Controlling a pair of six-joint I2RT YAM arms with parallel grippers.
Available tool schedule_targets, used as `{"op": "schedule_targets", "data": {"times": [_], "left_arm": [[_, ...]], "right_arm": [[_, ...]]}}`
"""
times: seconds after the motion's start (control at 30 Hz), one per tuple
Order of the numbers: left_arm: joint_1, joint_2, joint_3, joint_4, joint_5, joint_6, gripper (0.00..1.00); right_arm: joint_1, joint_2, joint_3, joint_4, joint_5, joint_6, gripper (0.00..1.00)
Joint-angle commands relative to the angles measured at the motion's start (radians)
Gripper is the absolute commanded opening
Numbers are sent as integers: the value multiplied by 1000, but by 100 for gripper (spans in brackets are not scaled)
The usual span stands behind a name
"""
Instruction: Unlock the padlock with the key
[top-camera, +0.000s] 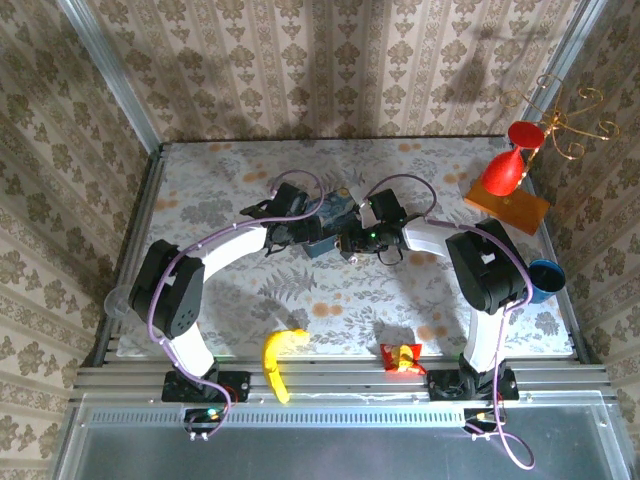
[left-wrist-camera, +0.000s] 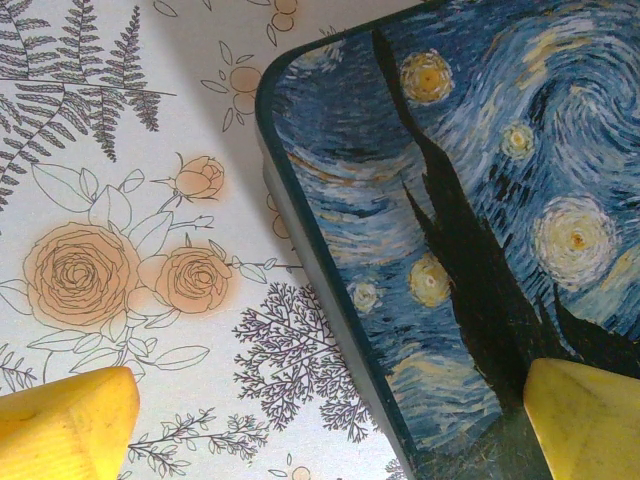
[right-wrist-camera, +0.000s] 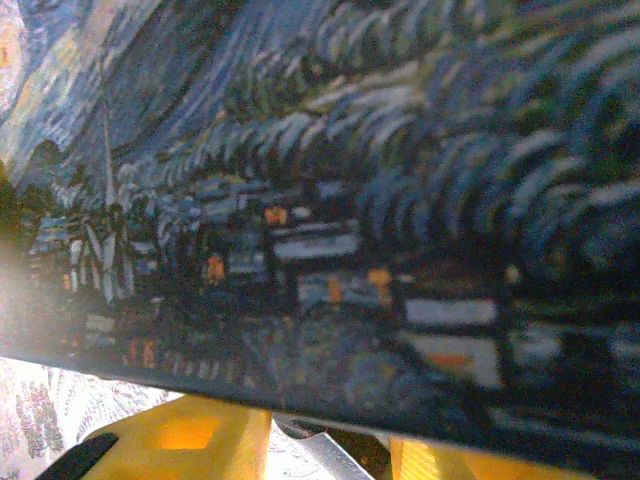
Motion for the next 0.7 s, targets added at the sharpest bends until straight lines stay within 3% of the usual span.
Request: {"op": "schedule_targets", "data": {"times": [0.0, 0.3, 0.67], "left_arm": [[6, 29, -5, -20, -10, -1, 100], [6, 32, -5, -17, 2, -6, 100], [7, 28, -9, -24, -7, -12, 100]], "right_arm": [[8, 25, -3, 16, -9, 15, 33], [9, 27, -40, 51, -6, 18, 45], [9, 20, -82, 78, 0, 28, 38]]}}
